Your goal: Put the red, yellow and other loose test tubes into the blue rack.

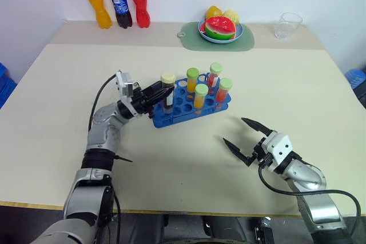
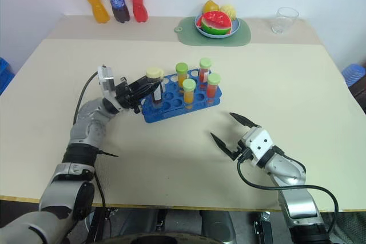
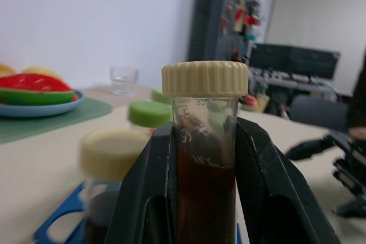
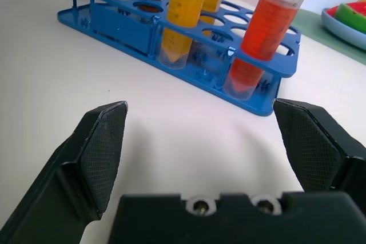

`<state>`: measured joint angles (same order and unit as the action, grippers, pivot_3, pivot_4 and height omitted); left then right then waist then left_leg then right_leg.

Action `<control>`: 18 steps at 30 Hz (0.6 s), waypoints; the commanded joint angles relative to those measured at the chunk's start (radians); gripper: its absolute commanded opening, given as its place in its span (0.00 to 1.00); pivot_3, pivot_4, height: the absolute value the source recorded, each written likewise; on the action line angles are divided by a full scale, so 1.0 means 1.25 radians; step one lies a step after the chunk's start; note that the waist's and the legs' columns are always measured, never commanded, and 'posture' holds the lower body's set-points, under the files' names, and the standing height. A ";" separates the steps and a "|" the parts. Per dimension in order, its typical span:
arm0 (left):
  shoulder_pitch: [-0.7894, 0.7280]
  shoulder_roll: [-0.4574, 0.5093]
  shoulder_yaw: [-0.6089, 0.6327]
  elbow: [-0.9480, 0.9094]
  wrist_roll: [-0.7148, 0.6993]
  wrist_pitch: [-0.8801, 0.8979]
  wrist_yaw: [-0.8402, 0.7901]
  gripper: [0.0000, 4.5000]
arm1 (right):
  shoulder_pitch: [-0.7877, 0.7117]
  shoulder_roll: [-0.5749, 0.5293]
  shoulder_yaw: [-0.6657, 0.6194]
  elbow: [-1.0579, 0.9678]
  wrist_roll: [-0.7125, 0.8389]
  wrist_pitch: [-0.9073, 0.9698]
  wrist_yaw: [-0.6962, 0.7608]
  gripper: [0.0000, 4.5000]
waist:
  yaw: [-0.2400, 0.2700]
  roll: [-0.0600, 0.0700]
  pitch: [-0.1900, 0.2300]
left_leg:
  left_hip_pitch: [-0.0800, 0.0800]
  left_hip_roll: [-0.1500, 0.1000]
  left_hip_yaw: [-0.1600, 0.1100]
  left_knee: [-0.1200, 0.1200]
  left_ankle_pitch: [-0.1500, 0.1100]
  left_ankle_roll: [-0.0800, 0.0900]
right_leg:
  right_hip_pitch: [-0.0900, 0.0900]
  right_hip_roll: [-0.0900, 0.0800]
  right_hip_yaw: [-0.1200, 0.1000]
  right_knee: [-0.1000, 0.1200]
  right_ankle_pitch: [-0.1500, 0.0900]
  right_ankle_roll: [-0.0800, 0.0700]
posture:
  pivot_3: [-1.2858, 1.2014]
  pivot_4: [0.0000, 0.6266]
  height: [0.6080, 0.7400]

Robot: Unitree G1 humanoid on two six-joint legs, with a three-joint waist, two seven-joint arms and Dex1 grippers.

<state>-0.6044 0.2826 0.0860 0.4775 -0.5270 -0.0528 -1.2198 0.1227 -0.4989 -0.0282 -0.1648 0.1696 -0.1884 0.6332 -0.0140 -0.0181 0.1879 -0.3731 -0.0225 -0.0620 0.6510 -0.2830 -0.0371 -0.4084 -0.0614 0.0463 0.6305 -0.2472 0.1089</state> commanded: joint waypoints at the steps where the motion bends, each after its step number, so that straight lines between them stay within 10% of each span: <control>1: -0.003 -0.008 -0.015 -0.006 0.020 -0.011 -0.013 0.18 | -0.003 0.003 -0.006 -0.037 -0.002 -0.004 -0.009 1.00 | 0.000 0.000 0.000 | 0.000 0.000 0.000 0.000 0.000 0.000 | 0.000 0.000 0.000 0.000 0.000 0.000 | 0.52 0.24 1.00; 18: -0.031 -0.051 -0.027 0.079 0.109 -0.127 0.055 0.18 | -0.019 0.001 -0.002 -0.024 0.002 -0.005 -0.002 1.00 | 0.001 0.000 0.000 | 0.000 0.000 0.000 0.001 0.000 0.000 | 0.001 0.000 0.000 0.000 0.000 0.000 | 0.52 0.24 1.00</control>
<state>-0.6301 0.2164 0.0446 0.5702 -0.4066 -0.1892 -1.1743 0.1076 -0.4985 -0.0248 -0.1724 0.1695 -0.1847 0.6308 -0.0129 -0.0180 0.1877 -0.3730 -0.0225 -0.0625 0.6521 -0.2830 -0.0371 -0.4075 -0.0613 0.0461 0.6306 -0.2471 0.1090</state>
